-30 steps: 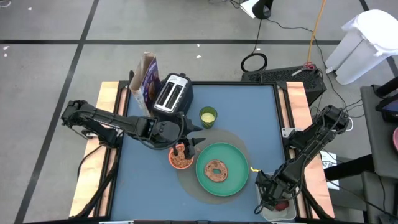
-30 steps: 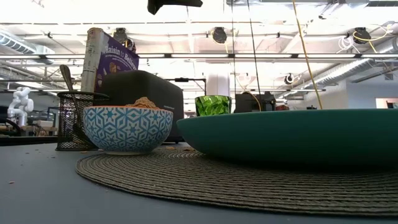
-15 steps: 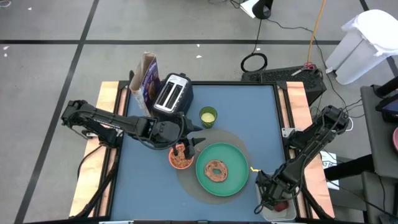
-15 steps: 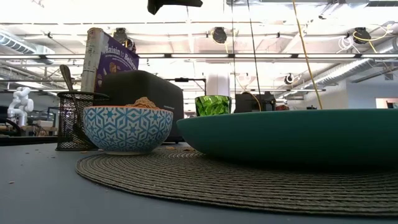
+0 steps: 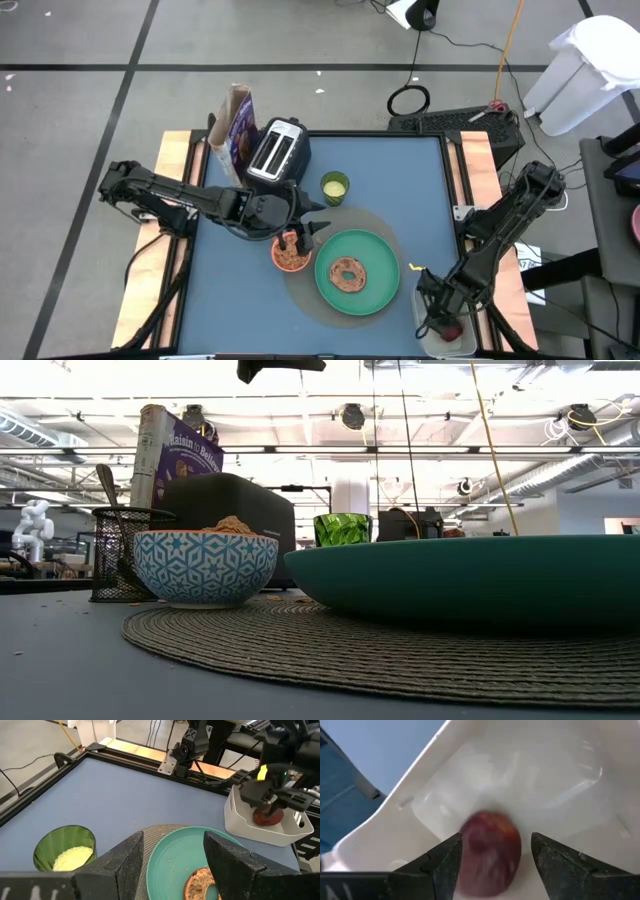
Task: Arrange a breakfast setting
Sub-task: Put the apple on the gray table mat
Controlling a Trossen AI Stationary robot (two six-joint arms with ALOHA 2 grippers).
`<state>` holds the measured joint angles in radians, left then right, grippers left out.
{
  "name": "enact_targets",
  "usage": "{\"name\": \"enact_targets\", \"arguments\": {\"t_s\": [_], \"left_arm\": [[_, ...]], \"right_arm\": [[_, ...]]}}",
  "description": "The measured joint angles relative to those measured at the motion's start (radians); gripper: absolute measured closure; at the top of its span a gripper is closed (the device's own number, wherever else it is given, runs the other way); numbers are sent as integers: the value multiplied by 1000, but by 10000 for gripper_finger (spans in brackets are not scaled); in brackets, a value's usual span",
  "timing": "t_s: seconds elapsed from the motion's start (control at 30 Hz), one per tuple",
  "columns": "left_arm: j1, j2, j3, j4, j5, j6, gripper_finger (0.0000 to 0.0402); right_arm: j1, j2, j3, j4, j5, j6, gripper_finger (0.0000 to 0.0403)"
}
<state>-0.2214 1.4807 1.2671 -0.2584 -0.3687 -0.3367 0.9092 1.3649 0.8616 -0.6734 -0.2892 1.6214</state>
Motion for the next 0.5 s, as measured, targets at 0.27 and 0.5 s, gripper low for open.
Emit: {"name": "enact_targets", "arguments": {"t_s": [0.27, 0.5], "left_arm": [[0, 0, 0, 0, 0, 0, 188], [0, 0, 0, 0, 0, 0, 188]], "right_arm": [[36, -62, 0, 8, -2, 175, 174], [86, -57, 1, 49, 1, 310, 174]]}}
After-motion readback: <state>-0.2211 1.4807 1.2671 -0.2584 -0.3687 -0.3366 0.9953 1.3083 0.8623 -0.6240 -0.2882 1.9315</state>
